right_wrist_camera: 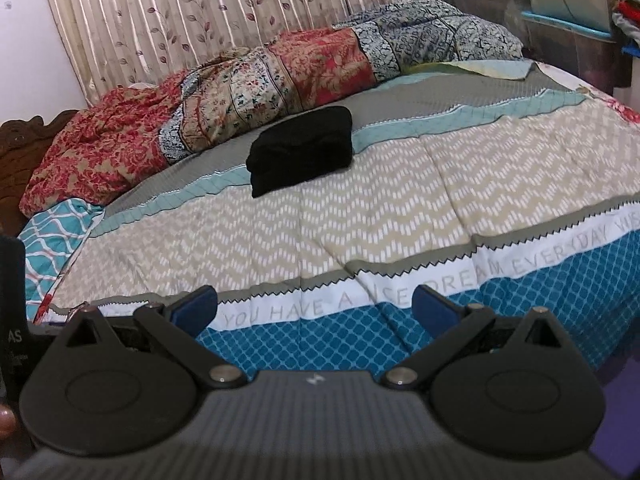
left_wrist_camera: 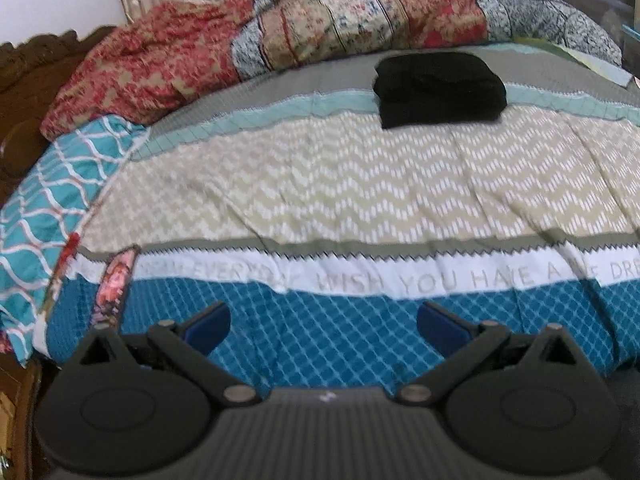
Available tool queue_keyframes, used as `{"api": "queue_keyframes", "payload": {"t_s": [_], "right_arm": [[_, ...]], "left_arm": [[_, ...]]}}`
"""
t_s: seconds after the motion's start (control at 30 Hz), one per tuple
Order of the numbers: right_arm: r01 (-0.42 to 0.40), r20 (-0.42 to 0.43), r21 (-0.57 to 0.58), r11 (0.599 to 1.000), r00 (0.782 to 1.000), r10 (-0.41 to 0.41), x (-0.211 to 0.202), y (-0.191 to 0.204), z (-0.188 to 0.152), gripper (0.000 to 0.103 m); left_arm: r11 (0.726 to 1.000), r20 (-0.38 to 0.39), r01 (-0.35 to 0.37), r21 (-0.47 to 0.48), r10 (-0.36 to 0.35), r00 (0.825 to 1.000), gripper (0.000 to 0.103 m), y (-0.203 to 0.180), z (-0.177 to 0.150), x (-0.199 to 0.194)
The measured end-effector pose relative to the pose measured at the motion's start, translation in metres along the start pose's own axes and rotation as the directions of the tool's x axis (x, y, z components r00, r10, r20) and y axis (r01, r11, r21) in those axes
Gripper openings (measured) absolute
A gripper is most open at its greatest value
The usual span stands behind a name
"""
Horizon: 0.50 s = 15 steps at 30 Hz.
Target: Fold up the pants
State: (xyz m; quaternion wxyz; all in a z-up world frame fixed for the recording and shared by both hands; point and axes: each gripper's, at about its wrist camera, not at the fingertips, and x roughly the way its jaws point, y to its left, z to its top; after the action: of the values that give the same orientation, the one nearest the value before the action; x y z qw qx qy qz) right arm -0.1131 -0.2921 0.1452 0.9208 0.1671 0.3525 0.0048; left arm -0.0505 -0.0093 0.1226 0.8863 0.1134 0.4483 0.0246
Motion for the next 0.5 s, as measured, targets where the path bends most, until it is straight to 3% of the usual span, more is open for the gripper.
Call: {"api": "queue_keyframes", "payload": {"t_s": [0.23, 0.5], "right_arm": [[-0.01, 0.021, -0.01, 1.0, 1.0, 0.01, -0.002, 0.005, 0.008, 0.103], [-0.028, 0.041, -0.012, 1.0, 0.999, 0.028, -0.002, 0.01, 0.014, 0.103]], "left_arm": [[0.999, 0.032, -0.032, -0.01, 0.032, 0.999, 0.103, 0.008, 0.009, -0.004], [1.0, 0.021, -0.016, -0.006, 0.016, 1.0, 0.103, 0.009, 0.007, -0.003]]}}
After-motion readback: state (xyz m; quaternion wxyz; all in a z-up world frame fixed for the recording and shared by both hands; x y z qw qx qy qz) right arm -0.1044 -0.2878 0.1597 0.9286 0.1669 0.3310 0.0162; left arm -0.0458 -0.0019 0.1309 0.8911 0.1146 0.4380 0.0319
